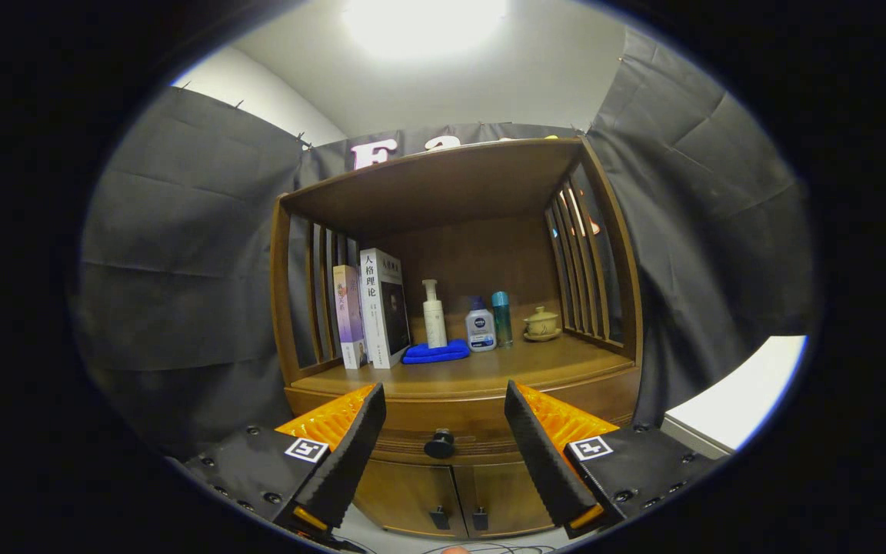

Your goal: Pull open the drawer, take out the items inside it, and place them on the countertop above the cabinet.

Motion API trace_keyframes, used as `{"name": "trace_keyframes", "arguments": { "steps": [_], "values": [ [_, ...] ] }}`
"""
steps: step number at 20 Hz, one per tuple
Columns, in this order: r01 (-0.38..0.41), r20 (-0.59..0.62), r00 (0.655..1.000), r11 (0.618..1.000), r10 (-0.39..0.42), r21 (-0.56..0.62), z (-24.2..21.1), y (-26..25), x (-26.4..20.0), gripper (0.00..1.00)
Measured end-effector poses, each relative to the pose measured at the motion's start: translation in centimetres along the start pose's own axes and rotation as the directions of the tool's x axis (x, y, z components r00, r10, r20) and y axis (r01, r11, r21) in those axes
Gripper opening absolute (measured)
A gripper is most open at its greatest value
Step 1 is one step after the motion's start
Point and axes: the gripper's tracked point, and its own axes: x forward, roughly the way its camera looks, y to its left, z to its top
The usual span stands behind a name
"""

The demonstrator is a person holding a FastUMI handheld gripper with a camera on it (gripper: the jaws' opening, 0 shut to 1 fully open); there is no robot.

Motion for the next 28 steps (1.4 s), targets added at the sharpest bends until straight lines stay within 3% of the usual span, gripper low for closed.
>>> {"name": "trace_keyframes", "arguments": {
  "steps": [12,24,28],
  "values": [
    [0.012,0.009,1.0,1.0,-0.012,-0.023,-3.1,-0.2,3.9,0.98],
    [0.023,-0.192,0.981,0.999,-0.028,-0.032,-11.8,0.5,10.4,0.98],
    [0.032,-0.229,0.973,0.999,-0.034,-0.015,-13.8,0.9,11.3,0.92]
  ]
}}
